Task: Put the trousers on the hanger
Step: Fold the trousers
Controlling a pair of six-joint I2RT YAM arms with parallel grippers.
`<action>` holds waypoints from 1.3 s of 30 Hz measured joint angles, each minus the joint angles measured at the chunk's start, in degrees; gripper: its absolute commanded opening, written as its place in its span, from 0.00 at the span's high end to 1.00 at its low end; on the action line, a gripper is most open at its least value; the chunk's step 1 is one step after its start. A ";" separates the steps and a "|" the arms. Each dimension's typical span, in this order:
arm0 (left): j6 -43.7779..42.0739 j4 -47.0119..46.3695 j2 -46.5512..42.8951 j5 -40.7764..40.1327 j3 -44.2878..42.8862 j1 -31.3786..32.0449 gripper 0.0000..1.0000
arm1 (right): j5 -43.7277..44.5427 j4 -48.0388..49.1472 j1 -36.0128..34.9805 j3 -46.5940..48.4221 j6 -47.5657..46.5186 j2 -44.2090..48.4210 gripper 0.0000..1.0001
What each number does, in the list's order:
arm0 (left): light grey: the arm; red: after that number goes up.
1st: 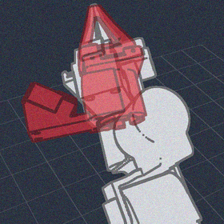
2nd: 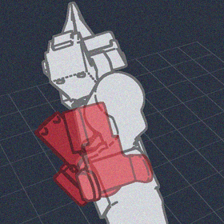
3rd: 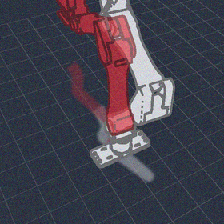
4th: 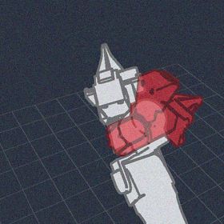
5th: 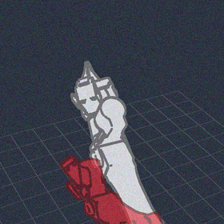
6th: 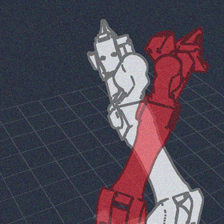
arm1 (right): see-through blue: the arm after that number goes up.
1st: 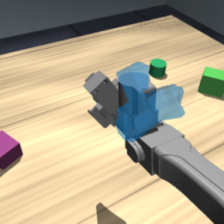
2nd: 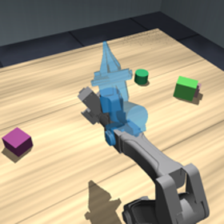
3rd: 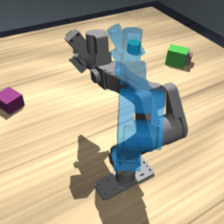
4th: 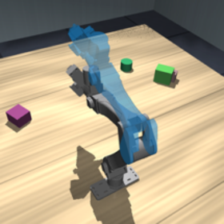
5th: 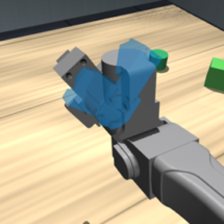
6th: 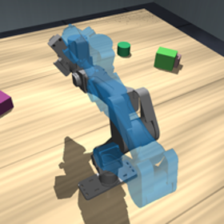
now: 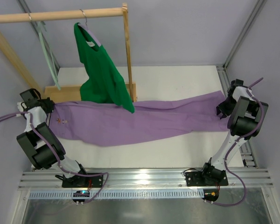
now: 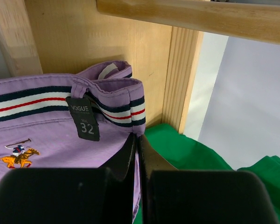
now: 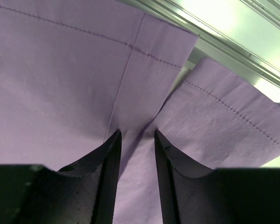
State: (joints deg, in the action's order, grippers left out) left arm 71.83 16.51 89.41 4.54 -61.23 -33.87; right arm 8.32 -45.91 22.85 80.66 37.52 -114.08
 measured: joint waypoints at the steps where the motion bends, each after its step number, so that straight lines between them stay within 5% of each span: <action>1: -0.02 0.00 0.00 0.00 0.00 0.00 0.99 | 0.09 0.00 0.00 0.00 0.11 0.00 0.65; 10: -0.02 0.00 0.00 -0.22 0.09 0.04 0.99 | 1.66 -0.07 -0.22 -0.11 0.15 0.00 0.96; 30: -0.42 0.02 -0.83 -0.33 0.96 0.15 1.00 | 6.56 -1.36 -0.22 -7.78 -0.31 7.41 0.95; 39: -0.90 0.02 -0.87 -0.33 1.05 0.15 0.99 | 6.36 -0.33 -0.22 -11.41 -1.53 8.02 0.77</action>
State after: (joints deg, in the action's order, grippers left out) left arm 70.94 16.53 88.53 4.21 -60.18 -33.71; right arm 14.68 -46.24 22.63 69.25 35.99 -106.06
